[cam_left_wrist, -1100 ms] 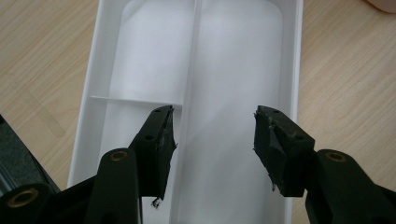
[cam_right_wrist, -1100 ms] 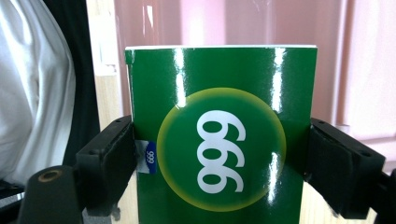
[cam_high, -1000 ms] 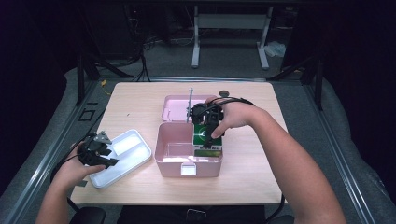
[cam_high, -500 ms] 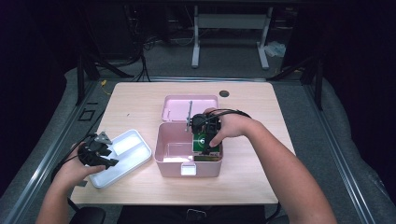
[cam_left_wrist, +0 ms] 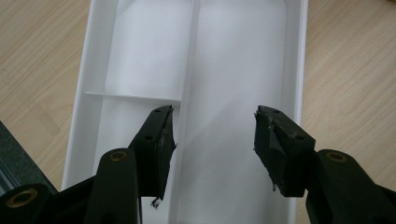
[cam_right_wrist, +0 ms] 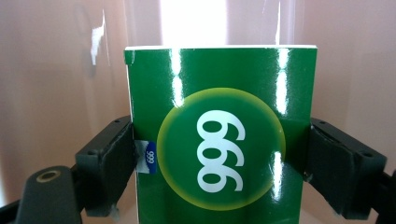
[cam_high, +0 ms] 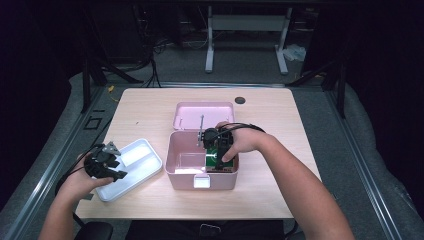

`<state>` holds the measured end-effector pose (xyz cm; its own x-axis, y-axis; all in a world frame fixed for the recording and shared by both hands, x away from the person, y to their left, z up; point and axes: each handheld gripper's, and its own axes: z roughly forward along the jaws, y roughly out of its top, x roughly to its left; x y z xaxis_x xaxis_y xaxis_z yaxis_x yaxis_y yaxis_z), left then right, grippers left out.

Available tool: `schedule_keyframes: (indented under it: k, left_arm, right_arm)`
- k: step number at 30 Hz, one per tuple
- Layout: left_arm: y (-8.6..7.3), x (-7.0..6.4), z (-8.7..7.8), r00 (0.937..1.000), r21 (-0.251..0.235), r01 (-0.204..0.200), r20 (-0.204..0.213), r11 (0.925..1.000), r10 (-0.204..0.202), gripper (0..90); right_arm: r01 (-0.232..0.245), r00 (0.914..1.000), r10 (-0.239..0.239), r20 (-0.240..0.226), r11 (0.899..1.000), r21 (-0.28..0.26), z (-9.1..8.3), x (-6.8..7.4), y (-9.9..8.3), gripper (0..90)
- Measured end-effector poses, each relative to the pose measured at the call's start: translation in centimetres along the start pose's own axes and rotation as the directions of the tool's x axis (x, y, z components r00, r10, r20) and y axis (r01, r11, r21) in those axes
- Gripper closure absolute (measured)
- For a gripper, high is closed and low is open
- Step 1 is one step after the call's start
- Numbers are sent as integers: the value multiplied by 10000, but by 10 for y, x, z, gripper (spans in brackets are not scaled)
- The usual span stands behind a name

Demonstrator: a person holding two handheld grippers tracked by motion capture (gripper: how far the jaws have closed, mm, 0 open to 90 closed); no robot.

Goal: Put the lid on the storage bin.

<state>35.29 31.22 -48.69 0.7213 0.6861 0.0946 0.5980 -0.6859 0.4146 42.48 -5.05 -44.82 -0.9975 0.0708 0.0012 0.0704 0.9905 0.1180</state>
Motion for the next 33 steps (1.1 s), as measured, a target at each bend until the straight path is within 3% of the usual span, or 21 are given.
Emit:
schedule_keyframes:
  k: [9,13,24,31,33]
  left_arm:
    - [0,0,0,10000,16,13,21,10000,-13,474]
    - [0,0,1,10000,51,-27,9,10000,27,475]
    - [-1,0,1,10000,58,0,6,10000,0,475]
    - [-1,0,1,10000,69,-14,10,10000,14,475]
    - [-1,0,1,10000,116,-1,-80,9999,2,475]
  right_arm:
    - [-91,9999,92,-96,9999,55,6,1,-1,143]
    - [-261,9996,257,-96,9988,-405,-2,0,0,142]
    - [-129,9999,127,-42,9989,-460,-25,7,-4,191]
    - [-319,9994,324,93,9981,-522,-50,7,-28,231]
    - [-593,9982,596,36,9967,-545,-56,6,-40,240]
